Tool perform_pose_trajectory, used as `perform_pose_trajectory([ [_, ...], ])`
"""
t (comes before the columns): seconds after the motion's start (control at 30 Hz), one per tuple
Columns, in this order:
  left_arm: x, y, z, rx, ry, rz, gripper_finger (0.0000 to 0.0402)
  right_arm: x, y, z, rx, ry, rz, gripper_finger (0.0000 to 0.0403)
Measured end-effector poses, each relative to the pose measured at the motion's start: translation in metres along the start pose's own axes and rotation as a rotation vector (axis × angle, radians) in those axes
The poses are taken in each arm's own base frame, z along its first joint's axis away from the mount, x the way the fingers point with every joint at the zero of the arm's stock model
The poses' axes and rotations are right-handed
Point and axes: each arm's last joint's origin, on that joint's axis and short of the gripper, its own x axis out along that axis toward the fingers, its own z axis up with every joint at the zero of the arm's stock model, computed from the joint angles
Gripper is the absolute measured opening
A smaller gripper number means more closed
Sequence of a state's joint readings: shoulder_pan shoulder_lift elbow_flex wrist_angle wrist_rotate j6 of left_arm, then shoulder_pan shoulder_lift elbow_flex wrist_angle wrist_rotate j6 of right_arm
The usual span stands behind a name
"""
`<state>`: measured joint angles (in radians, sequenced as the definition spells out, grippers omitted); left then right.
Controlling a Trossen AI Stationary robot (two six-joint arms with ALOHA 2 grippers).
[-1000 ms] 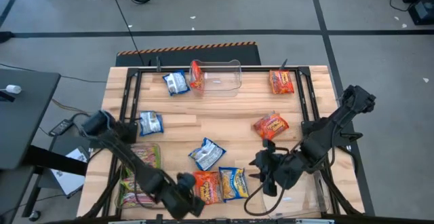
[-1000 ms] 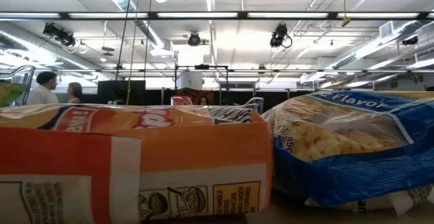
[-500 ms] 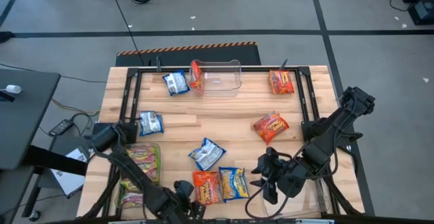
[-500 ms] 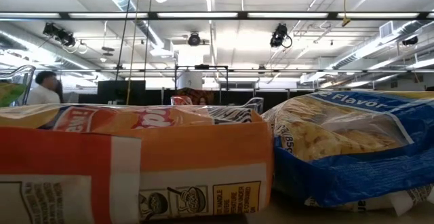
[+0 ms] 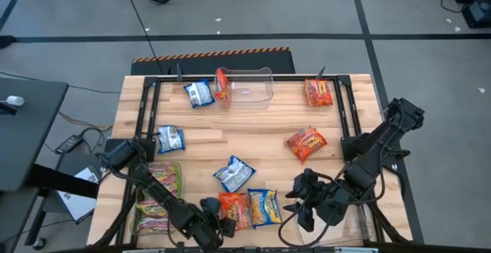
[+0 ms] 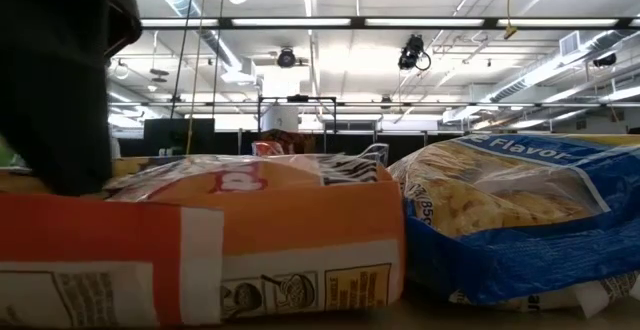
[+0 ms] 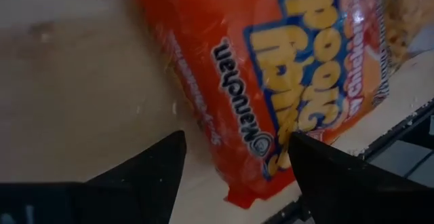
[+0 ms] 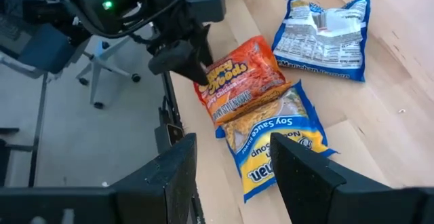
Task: Sort Maruchan noodles
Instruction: Put the orange noodle pack into the top transparent bin
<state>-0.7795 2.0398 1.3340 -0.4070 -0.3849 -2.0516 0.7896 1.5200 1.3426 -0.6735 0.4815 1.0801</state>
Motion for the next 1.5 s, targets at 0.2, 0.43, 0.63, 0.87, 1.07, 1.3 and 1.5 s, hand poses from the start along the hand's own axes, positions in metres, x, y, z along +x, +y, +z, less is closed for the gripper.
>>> perform_pose_trajectory([
  [0.2,0.003,-0.002,0.006,0.043,-0.099,-0.047,0.0197,-0.001,0.000,-0.001,-0.008,0.001,0.002,0.0193],
  [0.43,-0.003,-0.007,0.015,0.147,-0.135,-0.037,0.0024,-0.030,-0.012,0.003,-0.015,0.095,0.023,0.0193],
  [0.63,-0.055,-0.044,0.041,0.261,-0.103,-0.011,0.0011,-0.053,-0.025,0.009,-0.075,0.049,-0.023,0.0193],
  [0.87,-0.130,-0.101,0.148,0.396,-0.236,0.030,0.0010,-0.052,-0.034,0.019,-0.185,0.051,-0.048,0.0193],
  [1.07,-0.151,-0.118,0.279,0.414,-0.375,0.116,0.0009,-0.066,-0.049,0.039,-0.258,-0.032,-0.065,0.0193],
  [1.3,-0.141,-0.081,0.418,0.284,-0.462,0.266,0.0009,-0.102,-0.081,0.065,-0.345,-0.126,-0.085,0.0192],
  [1.5,-0.122,-0.041,0.484,0.176,-0.372,0.310,0.0006,-0.130,-0.108,0.079,-0.360,-0.196,-0.120,0.0192],
])
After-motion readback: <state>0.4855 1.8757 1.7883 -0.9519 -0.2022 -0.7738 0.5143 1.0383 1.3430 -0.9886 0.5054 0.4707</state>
